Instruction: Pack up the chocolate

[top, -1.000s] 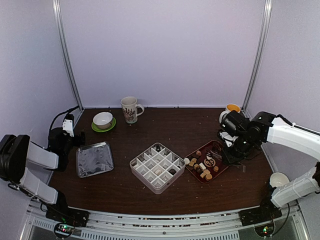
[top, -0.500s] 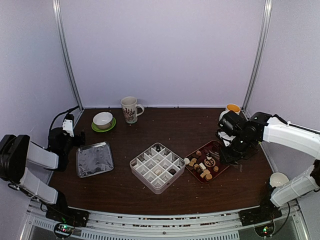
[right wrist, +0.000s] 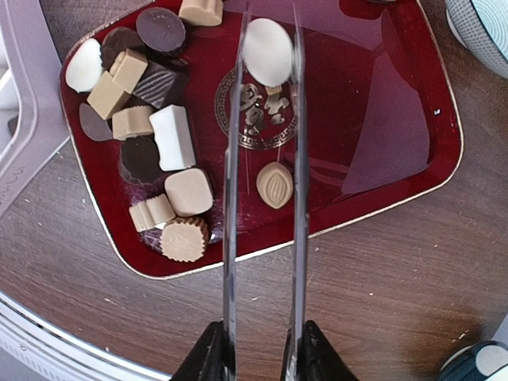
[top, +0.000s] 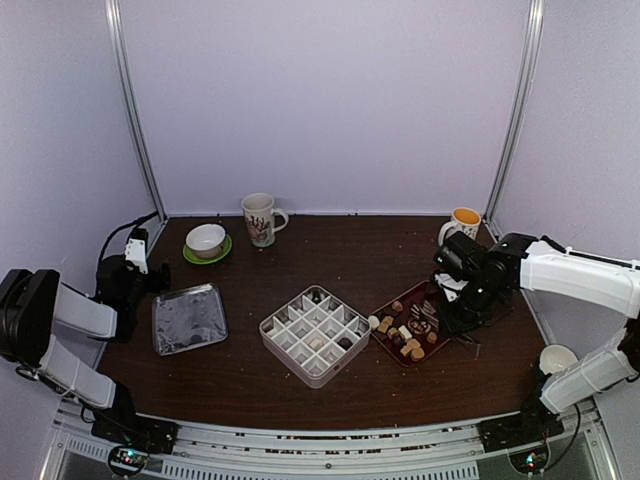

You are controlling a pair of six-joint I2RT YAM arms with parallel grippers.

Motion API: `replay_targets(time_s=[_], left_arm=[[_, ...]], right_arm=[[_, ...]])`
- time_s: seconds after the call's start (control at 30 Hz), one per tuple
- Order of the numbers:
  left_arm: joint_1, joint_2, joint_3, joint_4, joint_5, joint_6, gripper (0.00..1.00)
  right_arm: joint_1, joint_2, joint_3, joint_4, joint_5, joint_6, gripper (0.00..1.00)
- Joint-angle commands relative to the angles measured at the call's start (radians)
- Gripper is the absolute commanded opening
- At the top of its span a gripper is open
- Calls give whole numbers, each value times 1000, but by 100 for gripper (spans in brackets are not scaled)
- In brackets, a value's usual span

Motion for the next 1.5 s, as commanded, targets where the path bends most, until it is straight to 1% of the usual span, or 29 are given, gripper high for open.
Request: replay_targets(time_s=[0.0,0.13,0.23,0.37,0.53,0.67,0.87,1.1,1.47], left_arm=[[8,6,21,38,-1,-9,98],[7,6,21,38,-1,-9,98],[8,5,21,38,-1,-9,98],[8,5,22,38,-1,-10,98],[8,6,21,39,-1,-9,98],[8,6,21,38,-1,-9,98],[8,5,21,38,-1,-9,98],[8,6,21,39,0,-9,98],[8,6,22,38,0,-9,98]], right_arm=[[-7,-32,9,18,-33,8,29],[-7,-75,45,-19,-27,-4,27],[2,-114,86,-34,-87,-40,26],[50,-153,141,-48,-127,-50,25],[100,-169,170,-5,-215,-58,25],[154,-160,176,63,-263,-51,24],[257,-100,192,199,-277,-17,24],[361,42,190,371,-240,80,22],[460,214,254,471,-178,106,22]])
